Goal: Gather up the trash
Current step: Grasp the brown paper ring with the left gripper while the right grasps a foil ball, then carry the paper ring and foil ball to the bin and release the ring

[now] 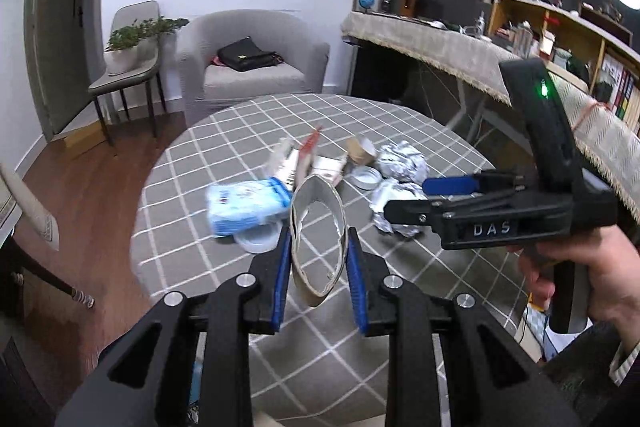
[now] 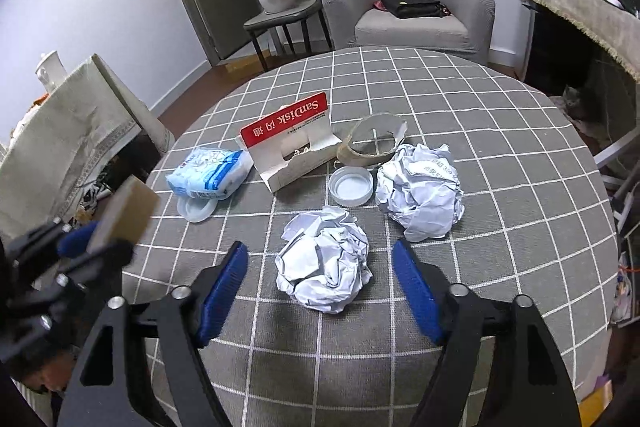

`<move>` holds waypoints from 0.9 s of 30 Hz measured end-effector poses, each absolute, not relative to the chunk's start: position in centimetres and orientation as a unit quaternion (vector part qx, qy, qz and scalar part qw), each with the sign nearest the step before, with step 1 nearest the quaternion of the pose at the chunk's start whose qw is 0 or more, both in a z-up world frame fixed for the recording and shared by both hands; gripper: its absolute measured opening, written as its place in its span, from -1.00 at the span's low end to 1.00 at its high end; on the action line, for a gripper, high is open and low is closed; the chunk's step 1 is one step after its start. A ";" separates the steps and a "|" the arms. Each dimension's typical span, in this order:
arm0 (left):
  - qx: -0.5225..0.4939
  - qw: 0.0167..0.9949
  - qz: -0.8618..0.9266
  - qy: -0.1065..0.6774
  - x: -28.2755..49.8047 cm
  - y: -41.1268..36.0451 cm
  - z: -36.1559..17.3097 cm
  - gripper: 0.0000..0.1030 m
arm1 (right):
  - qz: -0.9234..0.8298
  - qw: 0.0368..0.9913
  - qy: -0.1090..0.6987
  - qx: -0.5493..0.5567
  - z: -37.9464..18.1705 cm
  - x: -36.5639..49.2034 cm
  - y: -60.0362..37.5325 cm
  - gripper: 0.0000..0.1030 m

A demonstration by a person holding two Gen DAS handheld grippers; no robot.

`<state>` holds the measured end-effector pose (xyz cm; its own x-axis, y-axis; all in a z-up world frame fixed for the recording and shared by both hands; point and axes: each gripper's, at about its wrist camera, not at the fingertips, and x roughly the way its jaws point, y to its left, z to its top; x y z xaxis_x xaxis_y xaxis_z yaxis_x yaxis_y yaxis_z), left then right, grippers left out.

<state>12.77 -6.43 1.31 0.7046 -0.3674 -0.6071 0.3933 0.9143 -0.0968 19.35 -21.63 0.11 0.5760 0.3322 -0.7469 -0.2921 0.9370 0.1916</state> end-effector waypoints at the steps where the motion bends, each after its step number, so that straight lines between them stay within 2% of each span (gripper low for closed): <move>1: 0.019 0.924 -0.202 0.323 12.7 -6.1 1.4 -0.45 | 0.173 0.887 0.427 0.021 0.0 19.4 -21.5 0.32; 4: 0.007 0.928 -0.192 0.320 12.6 -5.0 1.8 -0.45 | 0.164 0.887 0.431 0.015 -0.4 19.7 -20.9 0.13; 5: 0.002 0.929 -0.188 0.319 12.5 -4.4 2.0 -0.45 | 0.161 0.887 0.433 0.010 -0.5 19.8 -20.6 0.00; 8: -0.009 0.933 -0.178 0.314 12.4 -2.7 2.4 -0.45 | 0.145 0.890 0.431 -0.016 -0.6 19.8 -19.6 -0.12; 20: -0.068 0.943 -0.106 0.307 13.0 4.2 4.0 -0.45 | 0.200 0.900 0.386 -0.024 2.0 17.5 -14.1 -0.14; 27: -0.107 0.936 -0.073 0.328 14.0 7.3 3.3 -0.44 | 0.246 0.897 0.367 -0.005 3.2 16.9 -9.9 -0.14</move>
